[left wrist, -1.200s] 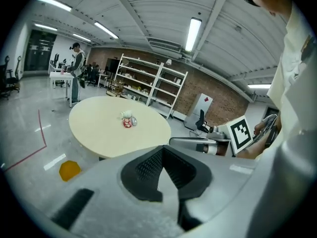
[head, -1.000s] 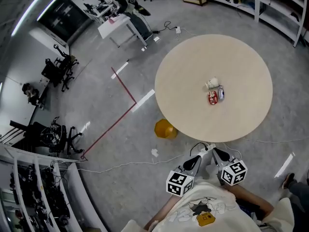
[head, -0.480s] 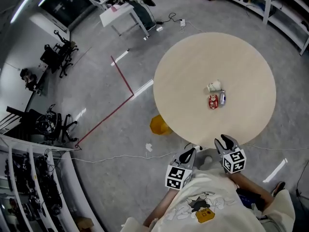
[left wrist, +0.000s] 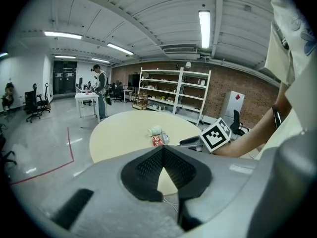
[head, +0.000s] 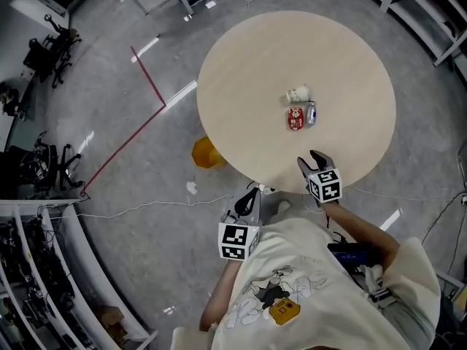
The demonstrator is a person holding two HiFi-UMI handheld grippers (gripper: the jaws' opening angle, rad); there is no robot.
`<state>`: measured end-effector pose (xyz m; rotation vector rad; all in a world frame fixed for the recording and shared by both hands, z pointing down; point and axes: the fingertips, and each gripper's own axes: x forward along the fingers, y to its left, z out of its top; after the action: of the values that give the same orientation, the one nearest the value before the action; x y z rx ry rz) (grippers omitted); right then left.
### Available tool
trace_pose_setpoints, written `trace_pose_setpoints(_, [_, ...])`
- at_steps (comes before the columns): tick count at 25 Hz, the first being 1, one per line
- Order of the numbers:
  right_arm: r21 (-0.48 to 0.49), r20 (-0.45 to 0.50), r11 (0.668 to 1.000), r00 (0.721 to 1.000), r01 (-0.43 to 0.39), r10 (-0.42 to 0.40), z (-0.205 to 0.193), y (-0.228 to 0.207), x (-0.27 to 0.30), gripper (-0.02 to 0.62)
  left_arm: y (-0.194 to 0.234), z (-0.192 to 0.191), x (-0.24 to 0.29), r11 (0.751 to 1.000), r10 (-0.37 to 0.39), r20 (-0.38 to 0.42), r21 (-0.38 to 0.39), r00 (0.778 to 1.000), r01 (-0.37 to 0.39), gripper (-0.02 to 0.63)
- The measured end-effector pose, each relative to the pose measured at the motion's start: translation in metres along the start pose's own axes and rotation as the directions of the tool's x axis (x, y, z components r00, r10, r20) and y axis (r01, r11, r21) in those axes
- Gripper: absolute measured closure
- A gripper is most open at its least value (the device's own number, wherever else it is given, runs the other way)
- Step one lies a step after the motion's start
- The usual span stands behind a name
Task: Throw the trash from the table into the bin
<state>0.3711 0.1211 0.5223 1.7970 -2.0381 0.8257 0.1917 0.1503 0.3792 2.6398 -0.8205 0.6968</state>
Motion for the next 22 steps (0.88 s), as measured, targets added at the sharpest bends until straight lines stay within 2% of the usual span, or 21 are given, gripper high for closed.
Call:
trace_pose_setpoints(5, [-0.012,-0.035,0.998,0.997,0.064,-0.065,0.014,-0.026,0.041,0.371,-0.001,0.011,0.006,1.000,-0.009,0.000,0.002,1.000,0.009,0.600])
trace_pose_setpoints(10, [0.022,-0.092,0.985,0.982,0.170,-0.168,0.015,-0.050,0.084,0.303,-0.011,0.022,0.003,0.999,-0.035,-0.006,0.009,0.999,0.035,0.600])
trace_pose_setpoints(12, [-0.003,-0.107,0.979,0.974,0.202,-0.201,0.016,-0.060,0.101,0.291,-0.014,0.021,0.004,0.999,-0.049,-0.012,0.004,0.999,0.049,0.600])
trace_pose_setpoints(16, [-0.046,-0.123,0.968,0.960,0.248,-0.251,0.021,-0.069,0.136,0.290,-0.013,0.014,0.008,0.997,-0.075,-0.044,0.016,0.996,0.076,0.600])
trace_pose_setpoints(22, [-0.020,-0.170,0.948,0.933,0.317,-0.316,0.018,-0.072,0.158,0.293,-0.009,-0.001,0.001,0.995,-0.088,-0.094,0.038,0.992,0.092,0.600])
